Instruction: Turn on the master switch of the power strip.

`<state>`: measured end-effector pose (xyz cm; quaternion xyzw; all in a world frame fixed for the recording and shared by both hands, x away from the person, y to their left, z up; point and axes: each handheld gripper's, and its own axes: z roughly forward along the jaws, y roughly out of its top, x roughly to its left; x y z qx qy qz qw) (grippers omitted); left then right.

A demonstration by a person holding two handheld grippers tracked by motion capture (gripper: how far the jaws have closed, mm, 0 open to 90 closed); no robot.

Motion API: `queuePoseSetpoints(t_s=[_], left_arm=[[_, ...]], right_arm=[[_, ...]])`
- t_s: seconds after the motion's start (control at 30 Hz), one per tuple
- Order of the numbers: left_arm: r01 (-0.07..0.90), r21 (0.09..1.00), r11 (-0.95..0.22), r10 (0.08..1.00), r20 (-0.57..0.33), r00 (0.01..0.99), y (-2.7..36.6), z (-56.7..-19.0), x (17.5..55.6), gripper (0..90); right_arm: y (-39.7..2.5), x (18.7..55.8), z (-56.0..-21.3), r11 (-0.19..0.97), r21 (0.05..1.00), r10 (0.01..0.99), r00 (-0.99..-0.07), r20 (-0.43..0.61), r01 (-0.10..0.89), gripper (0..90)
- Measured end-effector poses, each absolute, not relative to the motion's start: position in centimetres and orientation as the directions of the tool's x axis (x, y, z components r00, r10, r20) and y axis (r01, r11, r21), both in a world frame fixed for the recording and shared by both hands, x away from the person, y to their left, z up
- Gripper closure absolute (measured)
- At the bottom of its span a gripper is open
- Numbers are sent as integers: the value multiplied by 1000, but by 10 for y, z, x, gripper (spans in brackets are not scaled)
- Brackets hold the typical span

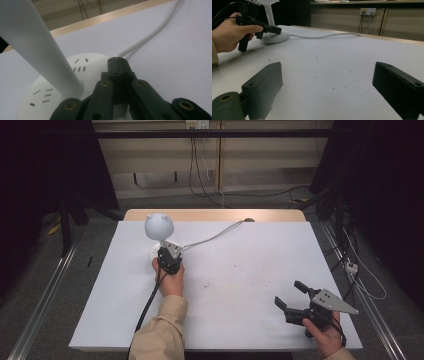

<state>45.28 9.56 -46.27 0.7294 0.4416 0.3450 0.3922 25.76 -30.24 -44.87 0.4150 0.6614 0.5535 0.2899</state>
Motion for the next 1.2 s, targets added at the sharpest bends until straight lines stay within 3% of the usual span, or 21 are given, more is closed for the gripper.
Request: queuePoseSetpoints(t_s=[0.17,0.37,0.8,1.2], left_arm=[[359,880,-311,912,170,374,93,-463,450,900],[358,895,-265,913,113,393,97,-461,446,895],[373,915,-155,898,-27,438,99,-459,435,668],[400,906,-140,864,-86,497,109,-450,427,443]], right_arm=[[-302,257,-448,38,973,870,-487,80,227,88],[-304,258,-449,41,973,870,-488,76,225,88],[-300,260,-449,43,973,867,-493,77,227,88],[-300,259,-449,46,971,866,-494,77,233,88]])
